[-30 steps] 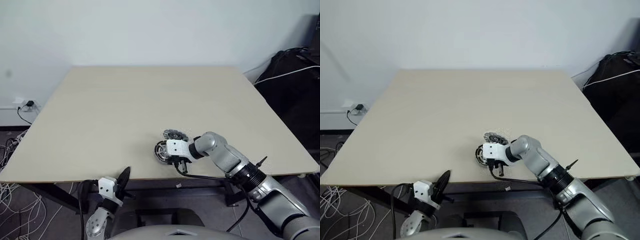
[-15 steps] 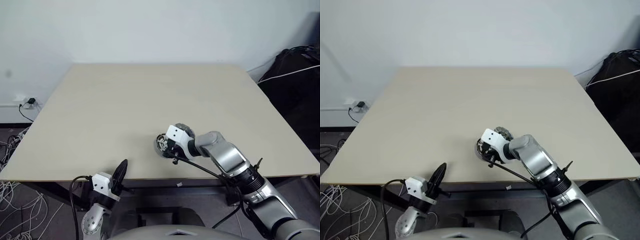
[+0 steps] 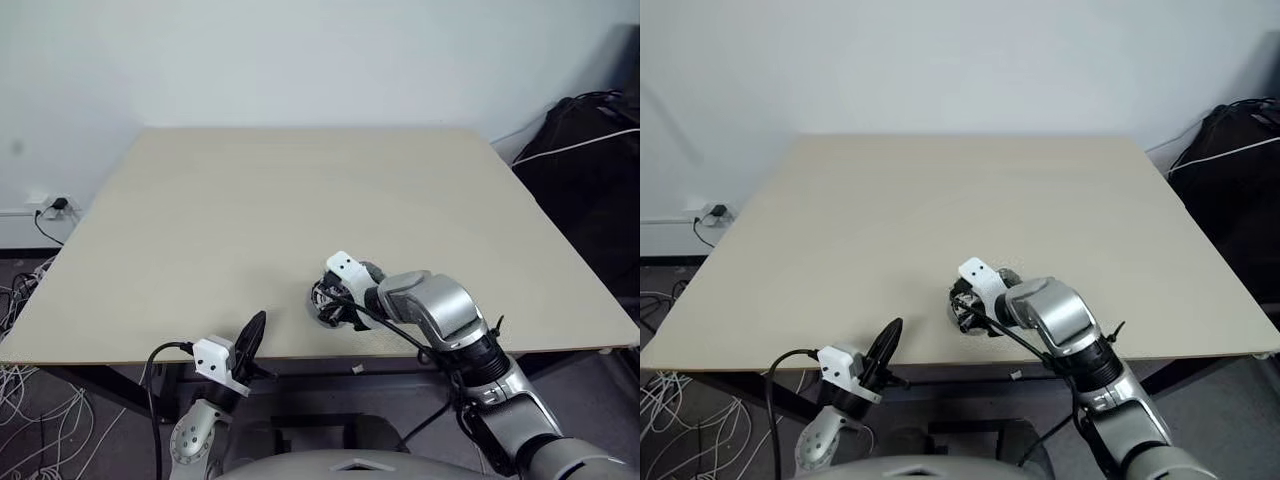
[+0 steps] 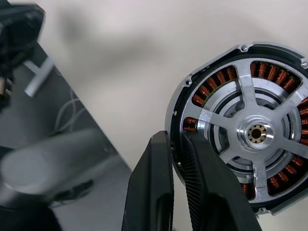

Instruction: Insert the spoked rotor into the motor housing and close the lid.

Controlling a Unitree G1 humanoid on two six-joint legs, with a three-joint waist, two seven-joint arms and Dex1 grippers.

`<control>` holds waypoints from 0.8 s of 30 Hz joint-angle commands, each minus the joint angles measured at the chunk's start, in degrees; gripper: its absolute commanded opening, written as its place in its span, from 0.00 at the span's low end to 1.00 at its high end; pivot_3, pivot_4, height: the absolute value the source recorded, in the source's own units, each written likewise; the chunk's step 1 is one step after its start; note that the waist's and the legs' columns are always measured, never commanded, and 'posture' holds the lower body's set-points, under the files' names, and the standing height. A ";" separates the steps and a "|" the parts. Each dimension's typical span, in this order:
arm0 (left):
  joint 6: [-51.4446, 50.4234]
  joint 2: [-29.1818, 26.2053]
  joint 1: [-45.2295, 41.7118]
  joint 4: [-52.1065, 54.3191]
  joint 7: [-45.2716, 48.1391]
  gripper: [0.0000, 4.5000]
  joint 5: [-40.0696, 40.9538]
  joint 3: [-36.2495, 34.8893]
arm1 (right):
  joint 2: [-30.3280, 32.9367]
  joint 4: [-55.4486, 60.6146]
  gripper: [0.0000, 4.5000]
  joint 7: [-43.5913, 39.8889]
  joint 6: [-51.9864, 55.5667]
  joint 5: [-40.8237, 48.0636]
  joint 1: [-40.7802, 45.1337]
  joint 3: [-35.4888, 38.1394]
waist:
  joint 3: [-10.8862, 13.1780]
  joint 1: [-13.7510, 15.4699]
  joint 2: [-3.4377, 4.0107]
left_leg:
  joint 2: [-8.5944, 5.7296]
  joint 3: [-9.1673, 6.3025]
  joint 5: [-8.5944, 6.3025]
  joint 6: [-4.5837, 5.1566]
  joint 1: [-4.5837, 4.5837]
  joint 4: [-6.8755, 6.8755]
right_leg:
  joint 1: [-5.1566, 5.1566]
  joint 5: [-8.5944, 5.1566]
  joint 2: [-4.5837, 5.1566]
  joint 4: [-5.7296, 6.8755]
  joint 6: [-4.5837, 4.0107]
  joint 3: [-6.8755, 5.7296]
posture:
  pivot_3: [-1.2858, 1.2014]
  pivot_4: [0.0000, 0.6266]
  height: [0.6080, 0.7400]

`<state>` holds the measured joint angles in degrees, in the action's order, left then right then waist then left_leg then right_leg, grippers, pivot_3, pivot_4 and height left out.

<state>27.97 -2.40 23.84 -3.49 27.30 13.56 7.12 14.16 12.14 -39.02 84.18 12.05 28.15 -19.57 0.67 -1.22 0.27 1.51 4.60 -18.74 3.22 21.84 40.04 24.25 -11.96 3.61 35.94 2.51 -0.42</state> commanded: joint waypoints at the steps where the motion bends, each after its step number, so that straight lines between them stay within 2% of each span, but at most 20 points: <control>1: -1.12 0.06 0.10 4.57 -1.09 0.00 -0.48 1.03 | -2.22 3.44 0.01 2.90 3.72 2.25 2.76 3.21 | 0.00 -0.02 0.00 | 0.00 0.00 0.00 0.00 0.00 0.00 | 0.00 0.00 0.00 0.00 0.00 0.00 | 0.52 0.00 1.00; 6: -2.88 -0.15 0.42 6.60 -1.91 0.00 -0.44 1.78 | -4.45 1.97 0.01 6.70 4.36 3.33 3.12 3.54 | 0.00 -0.13 0.01 | -0.03 0.02 0.01 -0.01 0.00 0.00 | -0.01 0.01 -0.02 0.00 0.02 0.01 | 0.52 0.00 1.00; 17: -5.19 -0.79 0.59 8.88 -2.84 0.00 -0.37 2.56 | -7.09 -5.12 0.01 11.31 -3.84 3.37 3.00 0.12 | 0.01 -0.93 0.02 | -0.06 0.00 0.06 -0.10 -0.33 0.00 | -0.35 0.01 -0.14 0.00 0.03 0.01 | 0.52 0.00 1.00; 24: -5.42 -1.01 0.67 9.16 -3.21 0.00 -0.41 2.78 | -9.69 -6.22 0.50 12.02 -5.40 4.75 3.40 0.79 | 0.00 -0.98 0.04 | 0.01 -0.06 0.08 -0.10 -0.43 0.00 | -0.45 0.02 -0.14 0.01 0.03 0.00 | 0.52 0.00 1.00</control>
<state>22.49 -3.34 24.73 2.76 24.16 13.53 9.59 5.07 4.78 -27.22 80.02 15.86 30.16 -19.83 0.67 -2.19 0.31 1.52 4.53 -18.66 3.11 21.43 40.04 23.81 -11.95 3.47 35.95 2.54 -0.43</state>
